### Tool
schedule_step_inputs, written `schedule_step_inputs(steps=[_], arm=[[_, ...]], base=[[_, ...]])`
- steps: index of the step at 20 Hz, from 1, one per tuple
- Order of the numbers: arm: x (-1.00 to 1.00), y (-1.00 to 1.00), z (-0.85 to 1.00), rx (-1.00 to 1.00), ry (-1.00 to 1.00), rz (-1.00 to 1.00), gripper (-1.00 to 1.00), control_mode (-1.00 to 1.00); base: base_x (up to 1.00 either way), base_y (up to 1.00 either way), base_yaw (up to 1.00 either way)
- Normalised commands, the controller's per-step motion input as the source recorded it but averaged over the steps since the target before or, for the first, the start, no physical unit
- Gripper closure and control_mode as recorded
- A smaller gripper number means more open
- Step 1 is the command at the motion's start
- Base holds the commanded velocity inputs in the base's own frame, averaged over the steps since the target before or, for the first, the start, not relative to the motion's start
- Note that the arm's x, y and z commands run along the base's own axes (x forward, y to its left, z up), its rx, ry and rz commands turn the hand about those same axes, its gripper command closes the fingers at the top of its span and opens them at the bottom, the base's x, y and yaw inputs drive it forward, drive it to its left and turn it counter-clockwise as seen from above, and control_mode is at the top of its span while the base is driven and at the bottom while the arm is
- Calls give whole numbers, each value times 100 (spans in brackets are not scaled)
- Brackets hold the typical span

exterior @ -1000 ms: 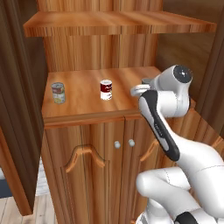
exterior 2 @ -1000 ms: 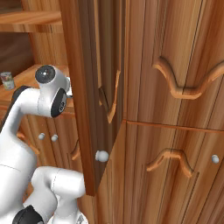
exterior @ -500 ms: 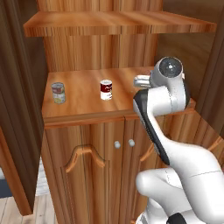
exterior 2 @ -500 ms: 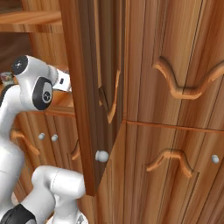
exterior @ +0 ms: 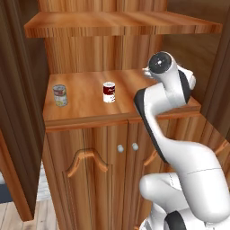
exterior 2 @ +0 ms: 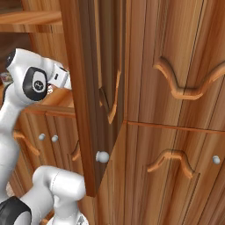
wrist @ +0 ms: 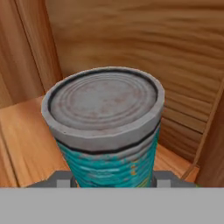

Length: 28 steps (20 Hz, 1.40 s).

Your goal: Stack two cans on top of the other two cans in the cabinet.

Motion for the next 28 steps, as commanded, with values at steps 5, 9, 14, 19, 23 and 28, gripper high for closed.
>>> schedule_step_inputs(steps=[5,9,14,19,23,28], arm=[[0,-38,17,0,0,-21,100,-100],[-3,-21,2,1,0,-12,100,-100],[-4,-16,-2,3,0,-4,100,-100],[0,-26,-1,3,2,0,100,-100],[0,-16,-6,5,9,0,100,-100],[0,-1,-7,4,8,0,100,-100]], base=[[0,0,0],[0,0,0],[0,0,0],[0,0,0],[0,0,0],[0,0,0]])
